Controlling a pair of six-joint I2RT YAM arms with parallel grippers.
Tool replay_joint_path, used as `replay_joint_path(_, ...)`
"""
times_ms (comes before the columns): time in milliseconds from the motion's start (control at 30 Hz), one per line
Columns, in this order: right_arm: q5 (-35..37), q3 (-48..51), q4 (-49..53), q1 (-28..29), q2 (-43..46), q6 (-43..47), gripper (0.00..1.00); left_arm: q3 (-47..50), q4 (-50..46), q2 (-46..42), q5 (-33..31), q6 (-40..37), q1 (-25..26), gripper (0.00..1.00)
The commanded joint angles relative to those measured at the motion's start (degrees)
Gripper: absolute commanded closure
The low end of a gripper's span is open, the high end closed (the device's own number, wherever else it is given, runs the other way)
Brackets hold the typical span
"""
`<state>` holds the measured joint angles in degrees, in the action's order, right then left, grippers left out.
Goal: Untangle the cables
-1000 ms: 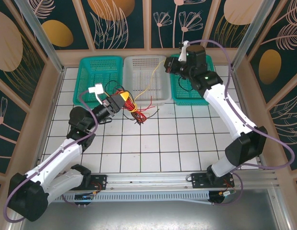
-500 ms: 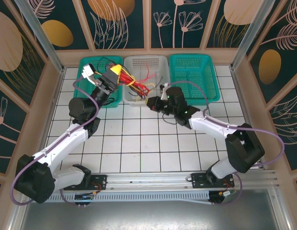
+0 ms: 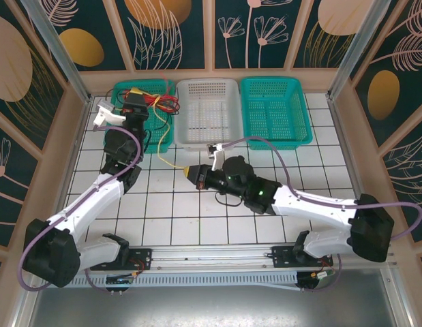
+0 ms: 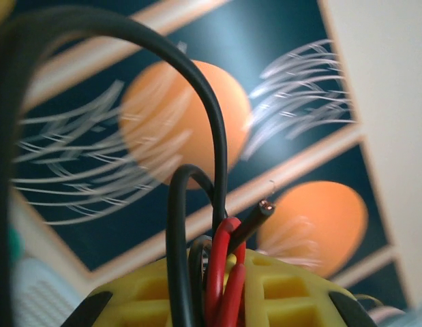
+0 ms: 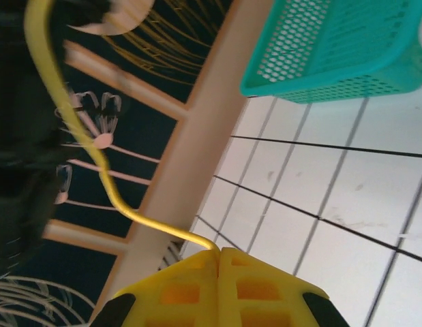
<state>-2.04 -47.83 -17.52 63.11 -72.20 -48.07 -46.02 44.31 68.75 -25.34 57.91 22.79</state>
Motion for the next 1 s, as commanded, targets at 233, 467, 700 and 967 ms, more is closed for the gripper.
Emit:
replay_joint_path(233, 11.50, -19.87, 13.88, -0.86, 9.56, 15.24, 1.00, 5.11, -3.74, -1.31, -1.36, -5.48, -1.78, 1.00)
replay_joint_path(467, 8.19, -37.11, 24.49, -16.62, 6.20, 19.91, 1.00, 8.71, -5.60, -3.54, 7.43, -8.19, -1.76, 1.00)
replay_joint_path(700, 0.52, -54.68, 35.33, -33.17, -4.19, 20.76, 1.00, 13.94, -3.93, -9.42, 27.01, -9.29, -1.78, 1.00)
replay_joint_path(967, -2.16, -52.10, 37.13, -42.80, -8.28, 20.34, 1.00, 16.09, 4.83, -15.45, 56.31, -1.07, -1.78, 1.00)
